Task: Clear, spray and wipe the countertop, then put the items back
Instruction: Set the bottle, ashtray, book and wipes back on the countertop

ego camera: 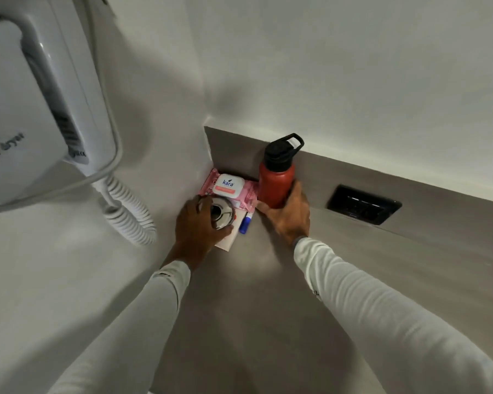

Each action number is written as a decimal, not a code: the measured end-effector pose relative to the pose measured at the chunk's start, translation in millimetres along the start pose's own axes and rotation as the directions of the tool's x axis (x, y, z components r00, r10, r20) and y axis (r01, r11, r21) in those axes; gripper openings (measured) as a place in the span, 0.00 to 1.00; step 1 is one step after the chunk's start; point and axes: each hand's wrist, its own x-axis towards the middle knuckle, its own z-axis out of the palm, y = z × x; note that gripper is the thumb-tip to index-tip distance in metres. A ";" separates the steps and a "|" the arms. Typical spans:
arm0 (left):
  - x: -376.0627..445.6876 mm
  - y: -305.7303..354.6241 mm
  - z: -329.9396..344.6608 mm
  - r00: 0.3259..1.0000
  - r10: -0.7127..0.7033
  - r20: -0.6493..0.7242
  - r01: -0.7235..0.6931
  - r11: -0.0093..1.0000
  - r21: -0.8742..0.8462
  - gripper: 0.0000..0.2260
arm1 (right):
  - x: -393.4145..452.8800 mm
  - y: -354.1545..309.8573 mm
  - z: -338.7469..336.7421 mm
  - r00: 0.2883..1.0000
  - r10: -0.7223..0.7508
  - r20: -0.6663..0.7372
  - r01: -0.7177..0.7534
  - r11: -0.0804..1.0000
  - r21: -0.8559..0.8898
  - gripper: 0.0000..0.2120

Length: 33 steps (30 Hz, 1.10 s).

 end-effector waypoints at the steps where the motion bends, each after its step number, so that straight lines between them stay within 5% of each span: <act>1: -4.6 -1.3 0.5 0.999 0.008 -0.036 -0.009 1.000 -0.026 0.39 | 0.1 -1.7 2.4 1.000 0.007 -0.017 -0.007 1.000 0.001 0.40; 7: -46.1 8.9 -10.6 0.991 -0.070 -0.111 0.042 0.971 -0.236 0.39 | -11.2 -3.2 -2.1 0.998 -0.025 -0.063 0.028 0.998 0.049 0.36; 11: -70.0 39.0 -13.5 0.985 0.034 -0.168 -0.074 0.968 -0.239 0.37 | -40.3 13.2 -34.4 0.987 -0.132 -0.089 0.136 0.990 0.048 0.37; 17: -88.1 129.1 12.6 0.964 0.264 0.021 -0.244 0.917 -0.314 0.38 | -91.3 90.3 -126.8 0.962 -0.053 -0.268 0.080 0.992 0.093 0.39; 25: -83.8 269.1 74.5 0.883 0.462 0.083 -0.413 0.848 -0.332 0.35 | -79.3 172.3 -260.8 0.825 0.085 -0.559 -0.053 0.996 0.073 0.35; 33: -71.2 334.5 103.7 0.877 0.444 0.182 -0.355 0.856 -0.376 0.41 | -62.5 224.1 -310.7 0.818 0.132 -0.560 -0.066 0.988 0.137 0.34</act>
